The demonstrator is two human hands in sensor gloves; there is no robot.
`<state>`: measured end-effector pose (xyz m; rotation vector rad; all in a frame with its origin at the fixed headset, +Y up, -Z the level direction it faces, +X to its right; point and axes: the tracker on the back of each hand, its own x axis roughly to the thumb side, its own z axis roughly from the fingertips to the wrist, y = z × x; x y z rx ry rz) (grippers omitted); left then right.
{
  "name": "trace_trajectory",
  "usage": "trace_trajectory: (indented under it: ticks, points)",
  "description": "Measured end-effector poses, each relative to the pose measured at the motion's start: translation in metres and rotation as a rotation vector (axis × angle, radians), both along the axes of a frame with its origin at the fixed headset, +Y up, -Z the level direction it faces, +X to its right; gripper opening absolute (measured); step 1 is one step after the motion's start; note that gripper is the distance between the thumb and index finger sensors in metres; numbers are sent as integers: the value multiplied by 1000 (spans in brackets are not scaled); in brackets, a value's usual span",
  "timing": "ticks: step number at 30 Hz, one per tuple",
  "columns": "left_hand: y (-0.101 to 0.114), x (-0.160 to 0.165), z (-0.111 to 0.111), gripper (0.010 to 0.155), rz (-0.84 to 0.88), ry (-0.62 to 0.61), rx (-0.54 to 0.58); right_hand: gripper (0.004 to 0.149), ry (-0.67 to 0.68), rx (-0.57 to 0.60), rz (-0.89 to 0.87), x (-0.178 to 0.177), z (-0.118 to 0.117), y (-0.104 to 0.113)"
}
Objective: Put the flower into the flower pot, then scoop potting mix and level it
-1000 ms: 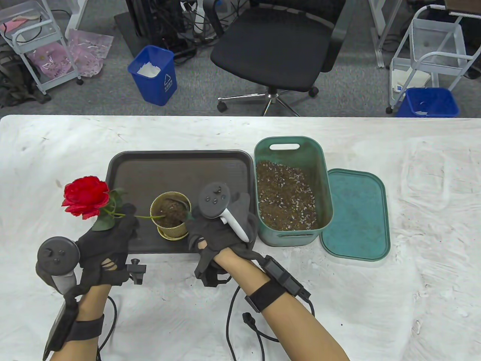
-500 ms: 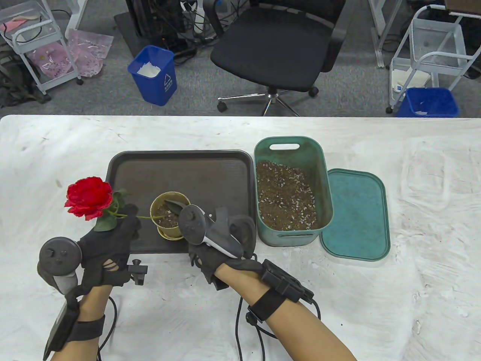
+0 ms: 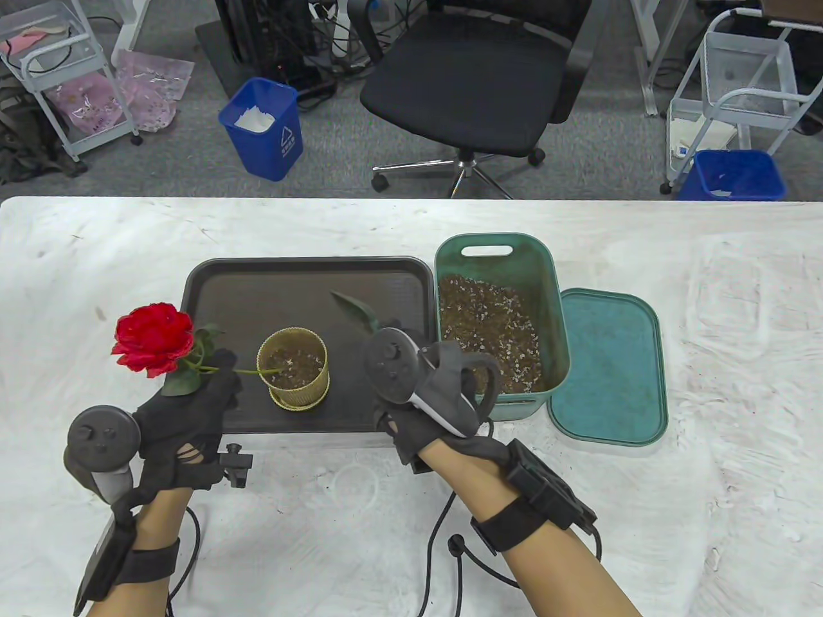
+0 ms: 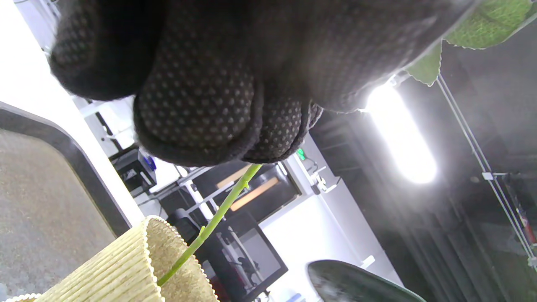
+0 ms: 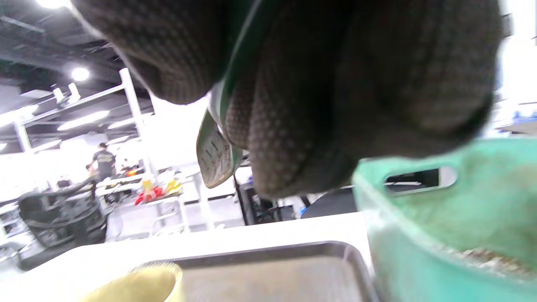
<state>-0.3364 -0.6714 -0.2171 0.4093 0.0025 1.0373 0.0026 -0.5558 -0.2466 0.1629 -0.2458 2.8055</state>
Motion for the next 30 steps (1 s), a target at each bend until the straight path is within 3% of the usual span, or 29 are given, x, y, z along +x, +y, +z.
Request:
trace_trajectory:
  ticks: [4, 9, 15, 19, 21, 25, 30]
  points:
    - [0, 0, 0, 43, -1, -1, 0, 53, -153, 23, -9, 42, -9, 18]
    - [1, 0, 0, 43, -3, 1, 1, 53, -331, -48, -46, 88, -25, 18]
    - [0, 0, 0, 43, 4, 2, -2, 52, -498, -398, -49, 133, -53, -9]
    - [0, -3, -1, 43, 8, 12, -5, 51, -551, -628, -31, 147, -68, -29]
    - [0, -4, -1, 43, 11, 16, -7, 51, -556, -689, 0, 148, -73, -37]
    - [0, -4, -1, 43, 13, 21, -8, 51, -553, -752, 26, 144, -81, -50]
    - [0, -4, -1, 43, 12, 16, -6, 52, -511, -835, -72, 142, -89, -66]
